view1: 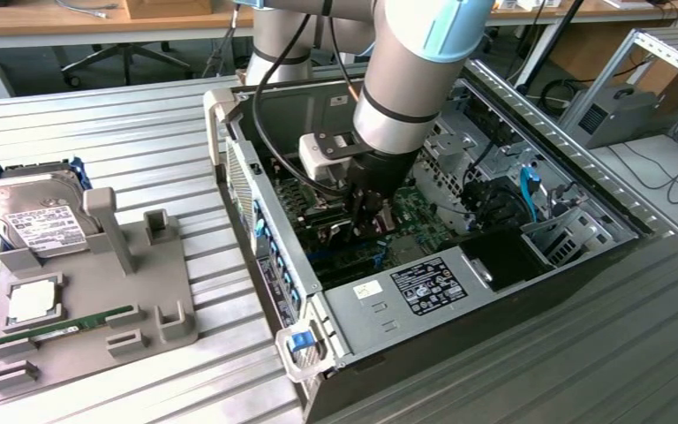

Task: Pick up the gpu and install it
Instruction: 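Insert the gpu into the slot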

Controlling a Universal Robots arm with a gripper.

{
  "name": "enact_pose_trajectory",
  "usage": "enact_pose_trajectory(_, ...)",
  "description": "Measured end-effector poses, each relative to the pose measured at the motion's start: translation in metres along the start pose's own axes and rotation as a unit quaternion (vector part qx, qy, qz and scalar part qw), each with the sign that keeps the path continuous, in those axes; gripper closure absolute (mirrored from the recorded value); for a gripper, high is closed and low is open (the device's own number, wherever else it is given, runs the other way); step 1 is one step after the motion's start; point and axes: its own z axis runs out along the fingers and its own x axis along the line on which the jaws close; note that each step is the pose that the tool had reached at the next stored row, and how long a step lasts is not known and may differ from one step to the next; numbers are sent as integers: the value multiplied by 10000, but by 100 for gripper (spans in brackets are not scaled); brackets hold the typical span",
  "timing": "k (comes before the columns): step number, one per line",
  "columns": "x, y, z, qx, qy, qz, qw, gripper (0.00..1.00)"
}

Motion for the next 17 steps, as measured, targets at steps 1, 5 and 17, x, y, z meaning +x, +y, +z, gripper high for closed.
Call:
enact_pose_trajectory(1, 0, 1, 2, 0, 1, 0, 10000, 73)
enact_pose_trajectory(5, 1, 5, 11, 2, 1, 0, 10000, 73)
enact_pose_trajectory(17, 2, 7, 25, 3, 0, 0, 10000, 73)
